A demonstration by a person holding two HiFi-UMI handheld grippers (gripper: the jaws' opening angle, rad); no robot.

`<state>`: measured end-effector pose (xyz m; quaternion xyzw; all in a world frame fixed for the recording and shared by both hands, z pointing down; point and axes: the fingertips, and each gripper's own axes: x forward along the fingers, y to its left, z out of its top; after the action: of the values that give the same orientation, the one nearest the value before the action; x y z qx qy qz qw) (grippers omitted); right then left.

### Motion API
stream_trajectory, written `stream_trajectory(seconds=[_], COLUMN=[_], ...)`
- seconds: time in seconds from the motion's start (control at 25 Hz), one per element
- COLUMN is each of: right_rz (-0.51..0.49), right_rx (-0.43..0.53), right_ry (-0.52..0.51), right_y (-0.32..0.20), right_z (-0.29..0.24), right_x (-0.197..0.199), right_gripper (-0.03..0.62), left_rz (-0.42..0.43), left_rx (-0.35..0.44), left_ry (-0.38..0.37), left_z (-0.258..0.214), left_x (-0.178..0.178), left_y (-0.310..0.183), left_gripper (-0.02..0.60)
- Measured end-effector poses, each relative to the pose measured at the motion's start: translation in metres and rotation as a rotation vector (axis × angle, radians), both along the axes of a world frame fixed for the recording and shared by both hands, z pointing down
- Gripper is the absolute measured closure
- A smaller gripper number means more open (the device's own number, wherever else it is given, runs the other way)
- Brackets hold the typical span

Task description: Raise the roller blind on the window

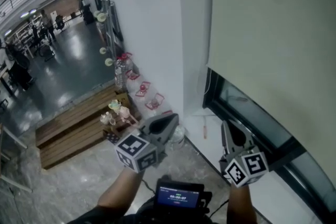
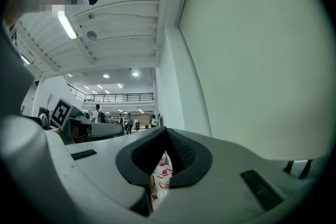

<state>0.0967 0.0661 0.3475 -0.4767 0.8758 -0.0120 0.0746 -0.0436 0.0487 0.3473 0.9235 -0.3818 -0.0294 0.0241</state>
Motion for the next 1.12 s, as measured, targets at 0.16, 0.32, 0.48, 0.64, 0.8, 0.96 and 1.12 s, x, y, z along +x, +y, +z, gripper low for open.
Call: stream_trajectory(seconds=[0.16,0.32,0.48,0.64,0.8,0.96,1.12], right_rz=[0.018,0.047,0.066,0.087,0.115,0.146,0.17], right_rx=[-0.001,0.0,-0.005,-0.008,-0.013,-0.019,-0.035], right_ry=[0.021,0.014,0.02,0.027,0.038,0.042,0.053], right_y=[-0.032,-0.066,-0.093,-0.122,-0.144,-0.155,-0.163], right_z=[-0.004,-0.01,-0.012,-0.013,-0.013,-0.016,-0.018], right_x=[-0.008,-0.014,-0.027,-0.039,-0.047,-0.055,-0.056], right_gripper=[0.592,0.592,0.592,0.592,0.592,0.592,0.592], left_rz=[0.01,0.044,0.066,0.088,0.117,0.153,0.172], left_rx=[0.004,-0.003,0.005,0.011,0.015,0.015,0.003], left_ry=[0.021,0.023,0.03,0.021,0.02,0.023,0.043], left_z=[-0.004,-0.008,-0.012,-0.011,-0.013,-0.015,-0.014], left_x=[-0.008,-0.012,-0.024,-0.033,-0.039,-0.046,-0.05], left_y=[-0.039,-0.072,-0.101,-0.133,-0.157,-0.171,-0.183], left_gripper=[0.591,0.591,0.591,0.591,0.591,0.591,0.591])
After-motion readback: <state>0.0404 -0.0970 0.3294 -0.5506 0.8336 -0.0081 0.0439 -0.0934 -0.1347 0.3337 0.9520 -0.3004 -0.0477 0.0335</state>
